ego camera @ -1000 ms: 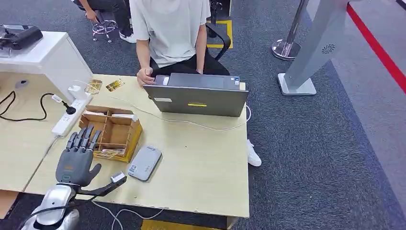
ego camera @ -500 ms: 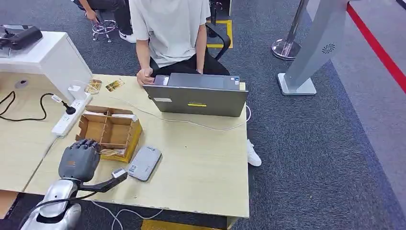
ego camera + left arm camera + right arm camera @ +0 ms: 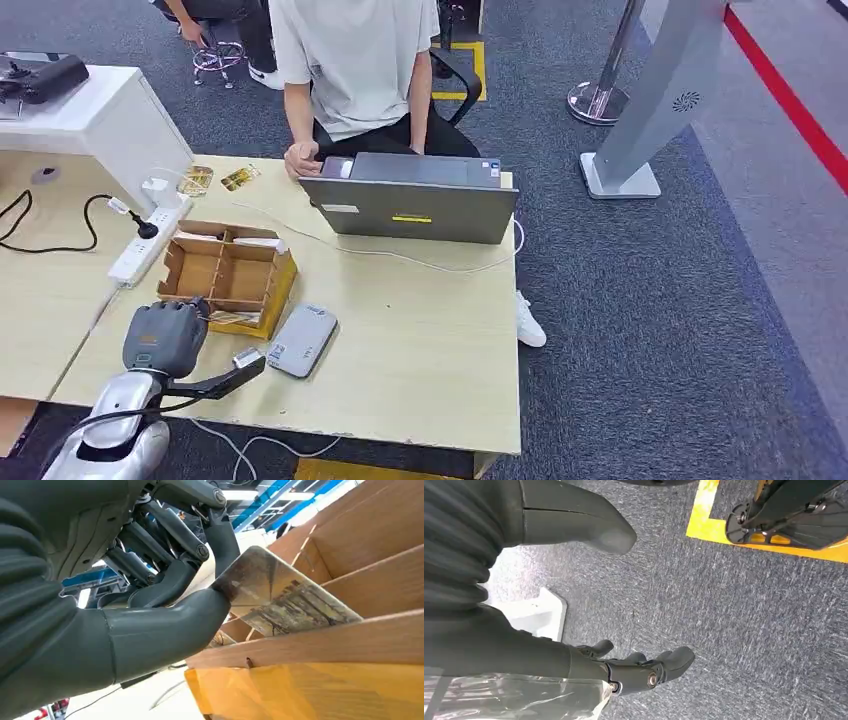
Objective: Pass the card to the sensor for recognition and then transmit it.
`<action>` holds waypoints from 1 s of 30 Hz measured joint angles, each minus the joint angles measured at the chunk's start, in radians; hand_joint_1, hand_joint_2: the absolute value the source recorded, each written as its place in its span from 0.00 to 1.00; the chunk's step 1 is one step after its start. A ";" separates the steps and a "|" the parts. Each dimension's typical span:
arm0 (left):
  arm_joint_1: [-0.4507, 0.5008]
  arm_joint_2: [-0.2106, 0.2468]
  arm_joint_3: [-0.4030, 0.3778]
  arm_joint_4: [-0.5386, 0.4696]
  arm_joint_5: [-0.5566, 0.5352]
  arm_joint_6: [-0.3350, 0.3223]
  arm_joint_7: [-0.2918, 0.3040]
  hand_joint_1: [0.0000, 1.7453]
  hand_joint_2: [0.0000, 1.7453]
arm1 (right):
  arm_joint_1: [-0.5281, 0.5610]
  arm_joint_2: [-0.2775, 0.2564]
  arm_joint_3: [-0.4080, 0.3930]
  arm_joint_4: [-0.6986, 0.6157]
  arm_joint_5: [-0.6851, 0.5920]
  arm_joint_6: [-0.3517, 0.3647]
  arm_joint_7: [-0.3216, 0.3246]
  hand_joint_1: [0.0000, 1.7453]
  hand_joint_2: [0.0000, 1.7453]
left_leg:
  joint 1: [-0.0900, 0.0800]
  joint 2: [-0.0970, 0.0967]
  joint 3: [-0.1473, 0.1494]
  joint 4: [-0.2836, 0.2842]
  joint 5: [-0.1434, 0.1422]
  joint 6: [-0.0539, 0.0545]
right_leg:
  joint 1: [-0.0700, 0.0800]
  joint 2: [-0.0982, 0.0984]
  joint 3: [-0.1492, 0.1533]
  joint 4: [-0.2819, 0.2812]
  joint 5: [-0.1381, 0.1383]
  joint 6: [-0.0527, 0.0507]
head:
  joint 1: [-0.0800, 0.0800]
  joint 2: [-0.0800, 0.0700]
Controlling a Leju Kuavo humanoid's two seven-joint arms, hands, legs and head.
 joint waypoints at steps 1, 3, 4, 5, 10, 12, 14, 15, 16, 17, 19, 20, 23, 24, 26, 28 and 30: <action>0.000 0.000 0.000 0.000 0.000 0.006 -0.003 1.00 1.00 | 0.000 0.000 0.000 0.000 0.000 0.000 0.000 0.00 1.00 | 0.000 0.000 0.000 0.000 0.000 0.000 | 0.000 0.000 0.000 0.000 0.000 0.000 | 0.000 0.000; 0.000 0.000 0.000 0.000 -0.010 0.031 -0.005 1.00 1.00 | 0.000 0.000 -0.001 0.000 0.000 0.000 -0.001 0.00 1.00 | 0.000 0.000 0.000 0.000 0.000 0.000 | 0.000 0.000 0.000 0.000 0.000 0.000 | 0.000 0.000; 0.001 0.000 0.000 -0.001 -0.015 0.052 -0.010 1.00 1.00 | 0.000 0.000 -0.001 0.000 0.000 0.000 -0.001 0.00 1.00 | 0.000 0.000 0.000 0.000 0.000 0.000 | 0.000 0.000 0.000 0.000 0.000 0.000 | 0.000 0.000; 0.007 0.000 0.000 -0.013 -0.017 0.078 -0.021 1.00 1.00 | 0.000 0.000 -0.003 0.000 0.000 -0.001 -0.003 0.00 1.00 | 0.000 0.000 0.000 0.000 0.000 0.000 | 0.000 0.000 0.000 0.000 0.000 0.000 | 0.000 0.000; 0.042 -0.009 -0.015 -0.217 0.005 0.131 -0.071 1.00 1.00 | 0.000 0.000 -0.015 0.000 -0.013 -0.007 -0.008 0.00 1.00 | 0.000 0.000 0.000 0.000 0.000 0.000 | 0.000 0.000 0.000 0.000 0.000 0.000 | 0.000 0.000; 0.045 -0.008 -0.041 -0.329 0.011 0.128 -0.082 1.00 1.00 | 0.000 0.000 -0.026 0.000 -0.024 -0.008 -0.009 0.00 1.00 | 0.000 0.000 -0.001 0.000 0.000 0.000 | 0.000 0.000 0.000 0.000 0.000 0.000 | 0.000 0.000; 0.044 -0.004 -0.070 -0.423 0.016 0.131 -0.090 1.00 1.00 | 0.001 0.000 -0.033 0.000 -0.029 -0.008 -0.010 0.00 1.00 | 0.000 0.000 -0.001 0.000 0.000 0.000 | 0.000 0.000 0.000 0.000 0.000 0.000 | 0.000 0.000; 0.042 0.003 -0.093 -0.485 0.025 0.136 -0.095 1.00 1.00 | 0.000 0.000 -0.037 0.000 -0.033 -0.008 -0.010 0.00 1.00 | 0.000 0.000 0.000 0.000 0.000 0.000 | 0.000 0.000 0.000 0.000 0.000 0.000 | 0.000 0.000; 0.041 0.007 -0.106 -0.517 0.032 0.140 -0.101 1.00 1.00 | 0.000 0.000 -0.041 0.000 -0.034 -0.008 -0.010 0.00 1.00 | 0.000 0.000 0.000 0.000 0.000 0.000 | 0.000 0.000 0.000 0.000 0.000 0.000 | 0.000 0.000; 0.039 0.015 -0.122 -0.561 0.047 0.143 -0.105 1.00 1.00 | 0.000 0.000 -0.047 0.000 -0.037 -0.008 -0.010 0.00 1.00 | 0.000 0.000 0.000 0.000 0.000 0.000 | 0.000 0.000 -0.001 0.000 0.000 0.000 | 0.000 0.000; 0.026 0.029 -0.144 -0.618 0.079 0.149 -0.111 1.00 1.00 | 0.000 0.000 -0.053 0.000 -0.036 -0.008 -0.010 0.00 1.00 | 0.000 0.000 0.000 0.000 0.000 0.000 | 0.000 0.000 -0.001 0.000 0.000 0.000 | 0.000 0.000; 0.007 0.032 -0.152 -0.638 0.094 0.150 -0.111 1.00 1.00 | 0.000 0.000 -0.055 0.000 -0.032 -0.008 -0.009 0.00 1.00 | 0.000 -0.001 0.000 0.000 0.000 0.000 | 0.000 -0.001 -0.001 0.000 0.000 0.000 | 0.000 0.000; -0.083 0.032 -0.149 -0.628 -0.012 0.162 -0.072 1.00 1.00 | -0.002 0.000 -0.053 0.000 0.003 0.000 -0.007 0.00 1.00 | 0.000 -0.002 0.000 0.000 0.001 0.000 | 0.000 -0.002 0.000 0.000 0.000 0.000 | 0.000 0.000; -0.118 0.031 -0.145 -0.607 -0.036 0.178 -0.070 1.00 1.00 | -0.005 0.000 -0.052 0.000 0.010 0.000 -0.006 0.00 1.00 | 0.000 -0.002 0.000 0.000 0.002 0.000 | 0.000 -0.002 0.001 0.000 0.001 0.000 | 0.000 0.000; -0.163 0.031 -0.138 -0.565 -0.039 0.198 -0.070 1.00 1.00 | -0.009 0.000 -0.051 0.000 0.016 0.000 -0.005 0.00 1.00 | 0.000 -0.001 0.000 0.000 0.003 0.000 | 0.000 -0.002 0.001 0.000 0.002 0.000 | 0.000 0.000; -0.198 0.029 -0.131 -0.531 -0.075 0.188 -0.060 1.00 1.00 | -0.008 0.000 -0.050 0.000 0.024 0.003 -0.005 0.00 1.00 | 0.000 -0.001 0.001 0.000 0.003 0.000 | 0.000 -0.001 0.000 0.000 0.002 0.000 | 0.000 0.000; -0.264 0.030 -0.122 -0.428 -0.143 0.169 -0.023 1.00 1.00 | -0.010 0.000 -0.044 0.000 0.042 0.013 -0.008 0.00 1.00 | 0.000 -0.003 0.000 0.001 0.004 0.001 | 0.000 -0.004 0.000 0.000 0.003 0.000 | 0.000 0.000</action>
